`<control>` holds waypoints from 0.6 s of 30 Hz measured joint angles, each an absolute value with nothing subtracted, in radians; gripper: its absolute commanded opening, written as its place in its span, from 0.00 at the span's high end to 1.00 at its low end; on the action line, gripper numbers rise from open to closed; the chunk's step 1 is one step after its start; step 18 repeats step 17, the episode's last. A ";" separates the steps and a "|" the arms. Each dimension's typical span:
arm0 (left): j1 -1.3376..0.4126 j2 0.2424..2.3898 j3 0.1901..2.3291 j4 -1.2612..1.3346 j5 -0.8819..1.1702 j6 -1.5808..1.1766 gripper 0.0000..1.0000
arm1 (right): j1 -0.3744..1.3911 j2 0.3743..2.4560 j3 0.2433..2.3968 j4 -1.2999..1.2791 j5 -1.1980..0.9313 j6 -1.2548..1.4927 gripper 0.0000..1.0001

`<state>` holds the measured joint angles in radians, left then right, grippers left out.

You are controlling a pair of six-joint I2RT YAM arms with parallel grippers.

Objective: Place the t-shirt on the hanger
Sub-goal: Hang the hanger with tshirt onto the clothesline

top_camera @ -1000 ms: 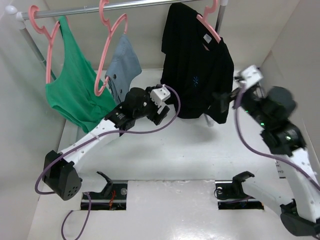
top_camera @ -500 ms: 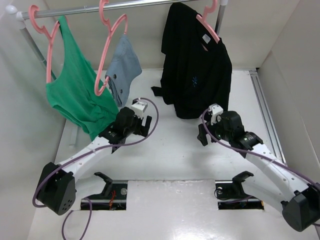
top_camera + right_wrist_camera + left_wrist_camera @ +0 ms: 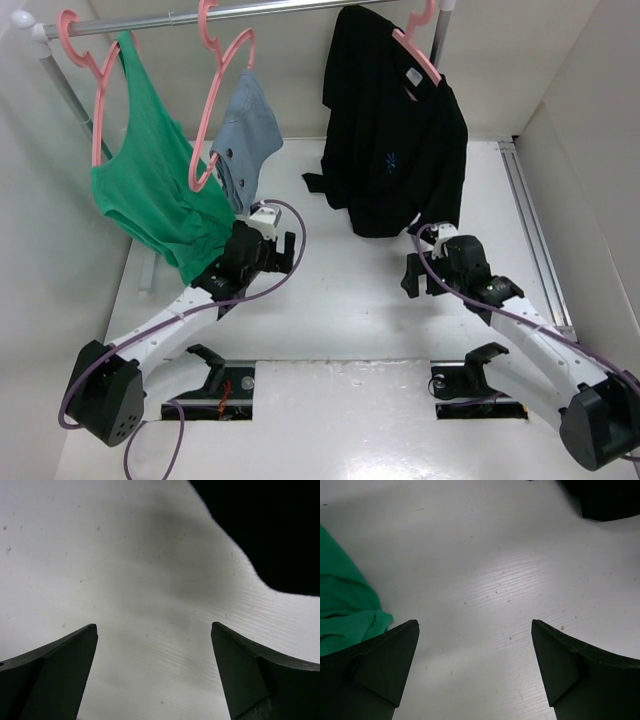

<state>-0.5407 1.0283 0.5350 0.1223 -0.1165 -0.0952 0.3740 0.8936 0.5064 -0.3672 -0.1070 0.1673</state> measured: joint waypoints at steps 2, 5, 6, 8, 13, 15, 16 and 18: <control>-0.540 1.023 0.532 0.129 -0.123 -0.096 0.07 | 0.374 0.885 0.506 -0.367 -0.104 0.180 0.00; -0.540 1.019 0.531 0.131 -0.130 -0.098 0.07 | 0.374 0.865 0.495 -0.367 -0.104 0.192 0.00; -0.540 1.018 0.531 0.131 -0.130 -0.099 0.07 | 0.374 0.856 0.488 -0.368 -0.104 0.197 0.00; -0.540 1.016 0.531 0.132 -0.128 -0.098 0.07 | 0.374 0.837 0.476 -0.374 -0.104 0.207 0.00; -0.540 1.005 0.522 0.139 -0.120 -0.098 0.07 | 0.374 0.793 0.463 -0.395 -0.105 0.218 0.00; -0.540 0.997 0.517 0.140 -0.119 -0.098 0.07 | 0.374 0.776 0.461 -0.409 -0.105 0.218 0.00; -0.540 0.994 0.516 0.139 -0.119 -0.098 0.07 | 0.374 0.770 0.461 -0.414 -0.105 0.218 0.00; -0.540 0.991 0.514 0.139 -0.118 -0.098 0.07 | 0.374 0.762 0.461 -0.418 -0.105 0.218 0.00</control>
